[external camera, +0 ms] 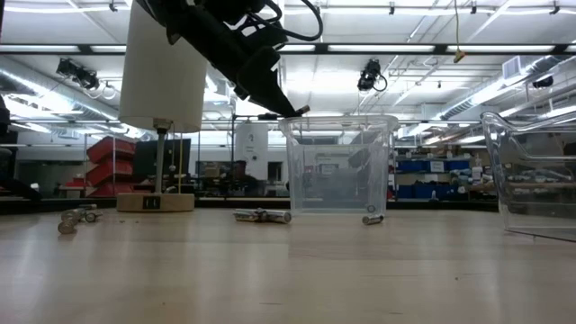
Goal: Sort batteries
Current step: Put the brown battery into the top transparent bin
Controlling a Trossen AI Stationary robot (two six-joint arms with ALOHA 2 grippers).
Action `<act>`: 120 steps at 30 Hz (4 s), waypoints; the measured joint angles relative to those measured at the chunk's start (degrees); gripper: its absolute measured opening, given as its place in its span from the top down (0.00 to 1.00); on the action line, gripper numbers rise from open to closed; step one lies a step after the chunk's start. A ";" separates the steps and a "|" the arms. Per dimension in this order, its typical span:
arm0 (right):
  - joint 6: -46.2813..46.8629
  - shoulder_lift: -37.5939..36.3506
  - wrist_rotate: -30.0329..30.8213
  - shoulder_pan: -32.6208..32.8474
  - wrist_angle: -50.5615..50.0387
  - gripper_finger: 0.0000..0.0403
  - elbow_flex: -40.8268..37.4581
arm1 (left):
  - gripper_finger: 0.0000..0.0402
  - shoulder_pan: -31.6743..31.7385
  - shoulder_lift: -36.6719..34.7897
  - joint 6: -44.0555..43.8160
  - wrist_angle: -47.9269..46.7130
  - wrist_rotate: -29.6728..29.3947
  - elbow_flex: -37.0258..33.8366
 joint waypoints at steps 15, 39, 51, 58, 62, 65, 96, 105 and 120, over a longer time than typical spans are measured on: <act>0.00 0.00 0.00 0.00 0.00 0.71 -0.01 | 0.87 0.00 0.00 -0.02 0.03 0.02 0.00; 0.00 0.00 -0.01 0.00 0.02 0.71 -0.01 | 0.87 0.00 -0.02 -0.22 1.54 0.05 0.00; -0.01 0.00 -0.02 0.02 0.01 0.71 -0.01 | 0.87 0.00 -0.02 -0.17 1.65 0.04 0.00; -0.02 0.00 -0.02 0.02 0.00 0.71 -0.01 | 0.87 0.01 -0.02 0.04 1.61 0.07 0.00; -0.01 0.01 -0.02 0.02 0.01 0.71 -0.03 | 0.87 0.00 -0.02 0.03 1.60 0.07 0.00; 0.00 0.00 -0.02 0.02 0.02 0.71 -0.03 | 0.87 0.00 -0.02 0.02 1.60 0.07 0.00; 0.00 0.00 -0.04 0.02 0.02 0.71 -0.03 | 0.76 0.00 -0.02 -0.71 1.81 0.07 0.00; 0.42 0.00 -0.04 0.01 0.02 0.71 -0.03 | 0.76 -1.24 -0.63 -0.70 8.75 0.09 0.00; 0.44 0.00 -0.04 0.01 0.00 0.71 -0.03 | 0.76 -14.99 -12.28 -7.87 -8.68 0.49 0.04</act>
